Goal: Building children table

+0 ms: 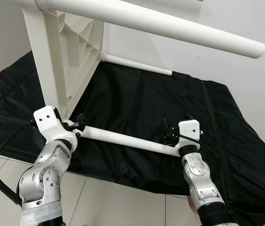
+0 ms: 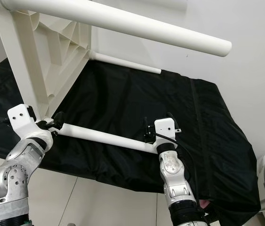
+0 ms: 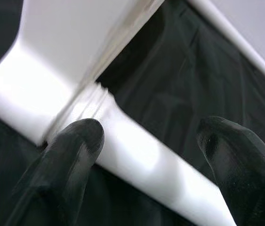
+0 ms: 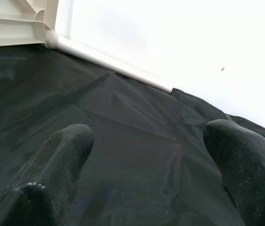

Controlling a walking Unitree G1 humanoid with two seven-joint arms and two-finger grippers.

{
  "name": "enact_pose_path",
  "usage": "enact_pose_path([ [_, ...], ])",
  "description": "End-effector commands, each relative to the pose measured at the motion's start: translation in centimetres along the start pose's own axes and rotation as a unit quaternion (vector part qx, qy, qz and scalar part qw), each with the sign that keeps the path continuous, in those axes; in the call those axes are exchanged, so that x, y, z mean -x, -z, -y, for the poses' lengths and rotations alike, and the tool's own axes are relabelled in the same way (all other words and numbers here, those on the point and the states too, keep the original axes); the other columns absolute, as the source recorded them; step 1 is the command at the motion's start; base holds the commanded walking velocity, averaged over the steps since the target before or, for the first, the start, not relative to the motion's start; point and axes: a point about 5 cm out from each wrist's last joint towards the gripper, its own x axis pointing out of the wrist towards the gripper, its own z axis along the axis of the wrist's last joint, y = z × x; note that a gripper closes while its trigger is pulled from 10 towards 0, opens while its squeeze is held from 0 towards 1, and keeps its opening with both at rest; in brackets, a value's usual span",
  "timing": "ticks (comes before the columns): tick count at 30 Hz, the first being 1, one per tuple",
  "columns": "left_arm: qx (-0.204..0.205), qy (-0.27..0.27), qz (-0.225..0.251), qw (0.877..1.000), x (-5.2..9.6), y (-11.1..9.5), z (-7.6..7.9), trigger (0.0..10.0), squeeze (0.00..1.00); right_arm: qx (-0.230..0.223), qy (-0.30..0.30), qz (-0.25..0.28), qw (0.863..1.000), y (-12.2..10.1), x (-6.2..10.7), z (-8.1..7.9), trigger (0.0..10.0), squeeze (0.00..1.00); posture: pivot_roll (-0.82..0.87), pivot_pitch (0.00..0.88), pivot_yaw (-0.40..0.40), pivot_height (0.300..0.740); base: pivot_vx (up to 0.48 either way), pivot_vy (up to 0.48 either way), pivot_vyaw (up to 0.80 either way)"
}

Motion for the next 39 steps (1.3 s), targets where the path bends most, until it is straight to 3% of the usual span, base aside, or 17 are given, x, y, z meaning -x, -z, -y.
enact_pose_path([
  [1,0.007,0.004,-0.004,1.000,0.1,-0.2,0.4,10.0,0.00,0.005,0.000,-0.001,1.000,0.0,0.1,0.2,10.0,0.00,0.03,0.000,-0.109,0.740,0.000,0.000,0.00],
  [4,0.044,0.001,-0.010,0.999,0.0,-0.5,0.6,10.0,0.00,0.005,0.000,-0.001,1.000,0.0,0.1,0.2,10.0,0.00,0.03,0.000,-0.109,0.740,0.000,0.000,0.00],
  [9,0.059,0.001,-0.021,0.998,-0.6,-0.6,1.0,10.0,0.00,0.017,-0.007,0.009,1.000,-0.4,0.0,0.0,10.0,0.00,0.03,0.000,-0.102,0.740,0.000,0.000,0.00],
  [12,0.059,0.001,-0.024,0.998,-0.8,-0.7,1.1,10.0,0.00,0.024,-0.009,0.015,1.000,-0.7,0.0,-0.1,10.0,0.00,0.03,0.000,-0.099,0.740,0.000,0.000,0.00],
  [17,0.057,0.007,-0.042,0.997,-0.7,-0.2,1.6,10.0,0.00,0.075,0.009,0.053,0.996,-2.0,1.1,0.3,10.0,0.00,0.02,0.000,-0.088,0.740,0.000,0.000,0.00],
  [24,0.067,-0.004,-0.070,0.995,-1.0,0.2,1.8,10.0,0.00,0.086,0.023,0.065,0.994,-2.6,2.4,0.4,10.0,0.00,0.01,0.000,-0.069,0.740,0.000,0.000,0.00],
  [30,0.076,-0.017,-0.103,0.992,-0.4,0.7,1.7,10.0,0.00,0.094,0.026,0.068,0.993,-2.8,2.4,0.6,10.0,0.00,0.00,0.000,-0.062,0.740,0.000,0.000,0.00],
  [39,0.097,-0.058,-0.099,0.989,0.0,0.6,1.5,10.0,0.00,0.105,0.019,0.078,0.991,-3.3,2.0,0.3,10.0,0.00,0.02,0.000,-0.081,0.740,0.000,0.000,0.00],
])
